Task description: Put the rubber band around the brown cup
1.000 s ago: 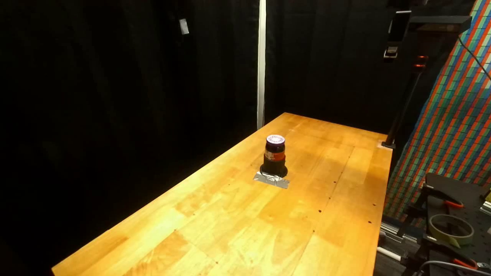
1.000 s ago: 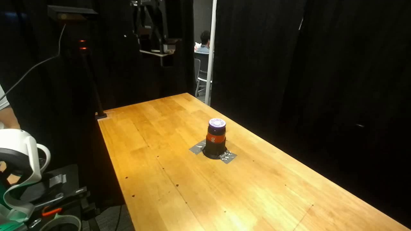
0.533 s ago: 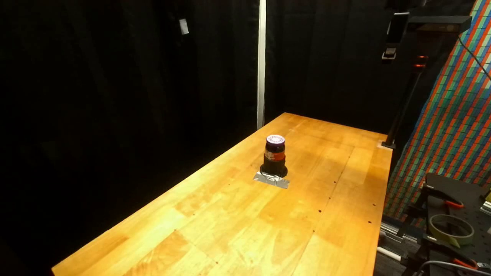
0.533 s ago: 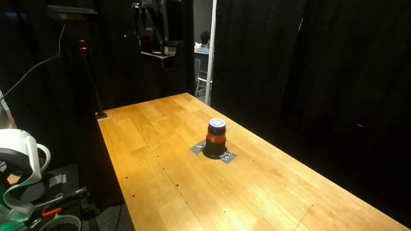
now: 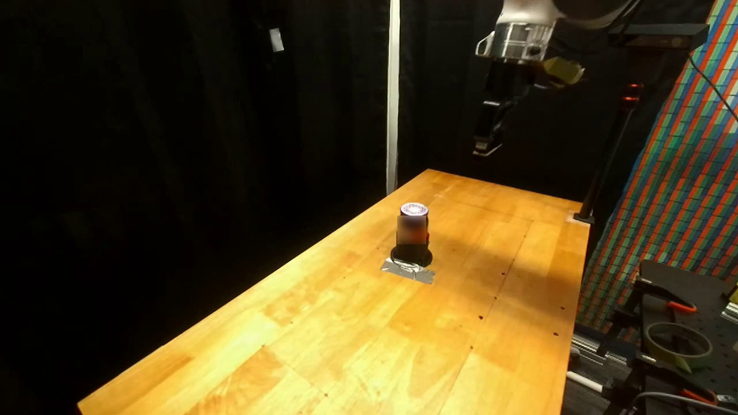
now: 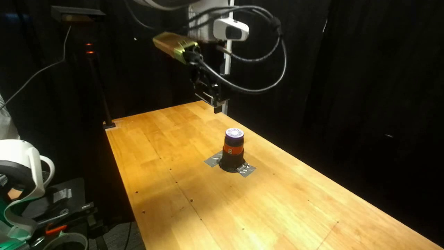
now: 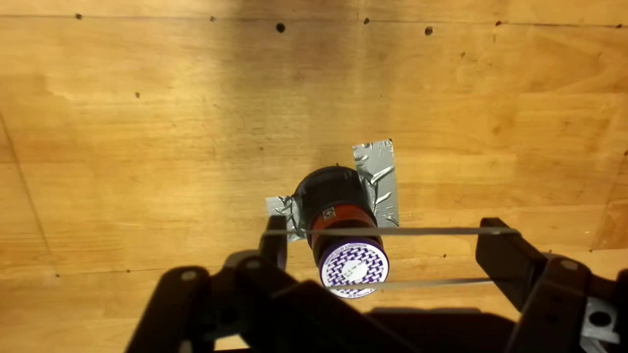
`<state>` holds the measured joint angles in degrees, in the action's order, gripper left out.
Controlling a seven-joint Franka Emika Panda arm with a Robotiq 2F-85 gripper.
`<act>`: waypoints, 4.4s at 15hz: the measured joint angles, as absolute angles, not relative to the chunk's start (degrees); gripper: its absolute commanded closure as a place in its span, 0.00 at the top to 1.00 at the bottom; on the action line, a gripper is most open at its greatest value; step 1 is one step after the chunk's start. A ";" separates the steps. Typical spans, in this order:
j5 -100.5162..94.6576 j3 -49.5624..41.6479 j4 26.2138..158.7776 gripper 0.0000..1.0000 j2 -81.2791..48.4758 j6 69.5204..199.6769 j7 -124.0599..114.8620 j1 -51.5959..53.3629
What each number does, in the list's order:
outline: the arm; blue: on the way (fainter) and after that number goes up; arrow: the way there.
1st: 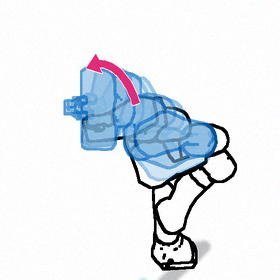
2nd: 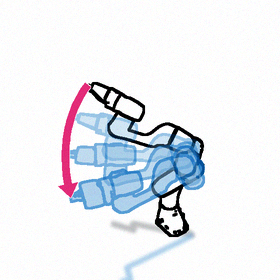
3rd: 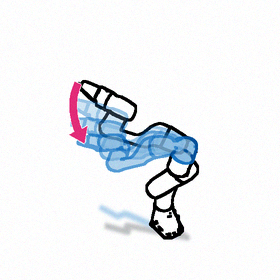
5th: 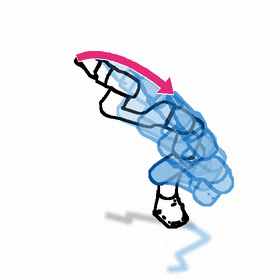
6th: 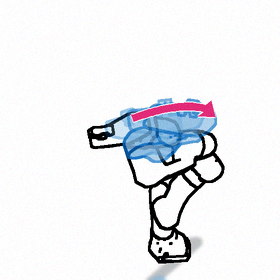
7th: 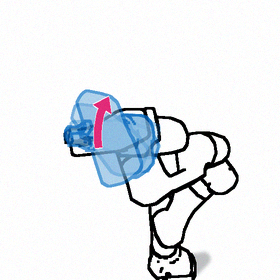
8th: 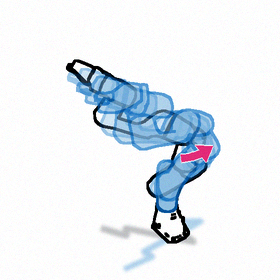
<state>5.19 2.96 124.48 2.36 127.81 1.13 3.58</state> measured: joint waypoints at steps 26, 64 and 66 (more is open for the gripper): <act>-1.91 1.55 84.11 1.00 -38.82 116.91 -5.69 7.37; 5.00 4.18 83.07 1.00 -39.48 105.56 2.63 2.06; 5.49 4.19 83.74 1.00 -39.47 104.43 3.92 1.43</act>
